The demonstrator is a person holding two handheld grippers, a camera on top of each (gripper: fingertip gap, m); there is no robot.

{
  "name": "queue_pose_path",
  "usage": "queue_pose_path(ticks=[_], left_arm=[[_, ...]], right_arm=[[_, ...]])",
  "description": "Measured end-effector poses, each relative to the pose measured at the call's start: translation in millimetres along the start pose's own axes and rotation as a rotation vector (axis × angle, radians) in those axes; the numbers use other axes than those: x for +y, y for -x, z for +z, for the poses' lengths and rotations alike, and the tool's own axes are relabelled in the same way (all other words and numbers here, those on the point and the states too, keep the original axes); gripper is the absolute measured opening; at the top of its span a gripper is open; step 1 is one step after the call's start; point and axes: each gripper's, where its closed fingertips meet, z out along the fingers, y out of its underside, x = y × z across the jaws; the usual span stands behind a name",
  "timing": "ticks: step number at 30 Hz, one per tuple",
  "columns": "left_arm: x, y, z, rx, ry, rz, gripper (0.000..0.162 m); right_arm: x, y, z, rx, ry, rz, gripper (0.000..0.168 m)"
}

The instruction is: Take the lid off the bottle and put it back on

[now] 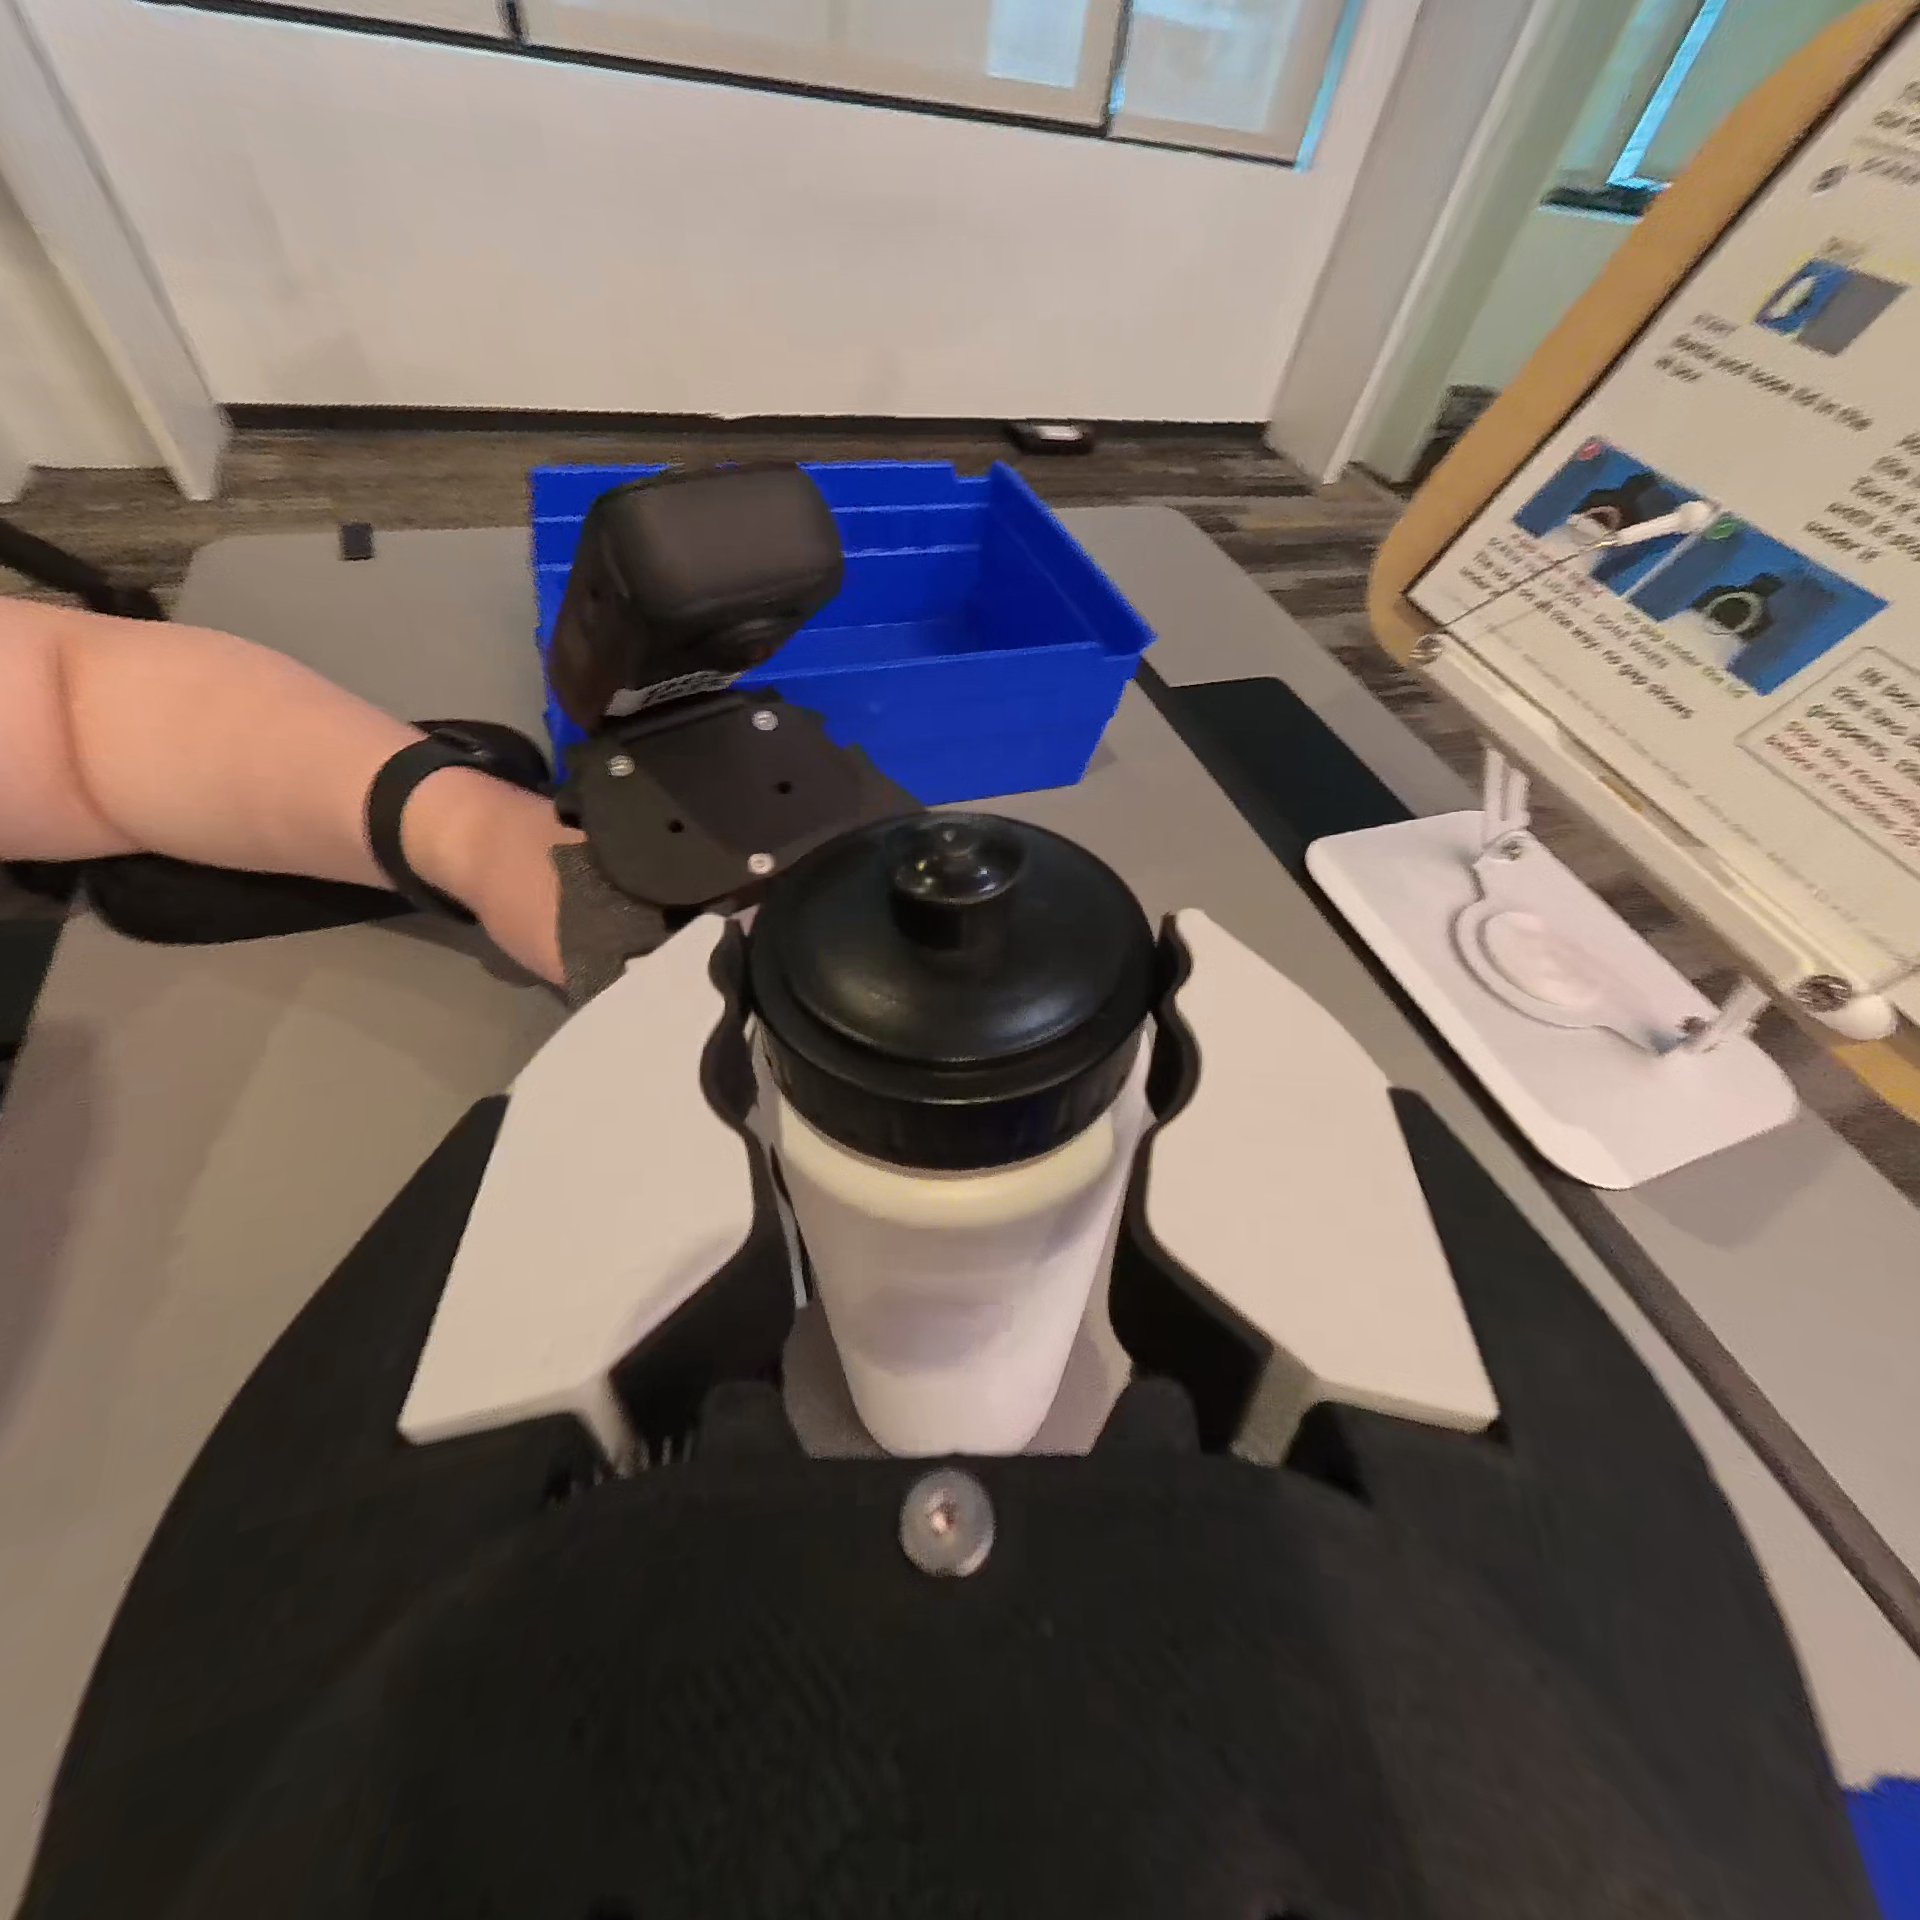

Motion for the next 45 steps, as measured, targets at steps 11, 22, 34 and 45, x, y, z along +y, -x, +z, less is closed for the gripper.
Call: queue_pose_path(ticks=[11, 22, 34, 45], left_arm=[[0.5, -72.7, 1.9, 0.378, 0.018, 0.125, 0.073], [-0.3, -68.8, 3.1, 0.352, 0.028, 0.093, 0.073], [5.2, 14.3, -7.1, -0.132, 0.097, -0.086, 0.073], [5.2, -17.2, -4.6, 0.058, 0.159, 0.036, 0.073]], right_arm=[[6.5, 63.0, -49.9, -0.669, -0.110, -0.045, 0.076], [2.2, 47.5, -34.2, -0.552, -0.122, 0.009, 0.088], [-16.1, -5.5, -2.2, 0.094, -0.105, 0.061, 0.089], [-7.5, 19.5, -21.8, -0.210, -0.077, -0.120, 0.068]])
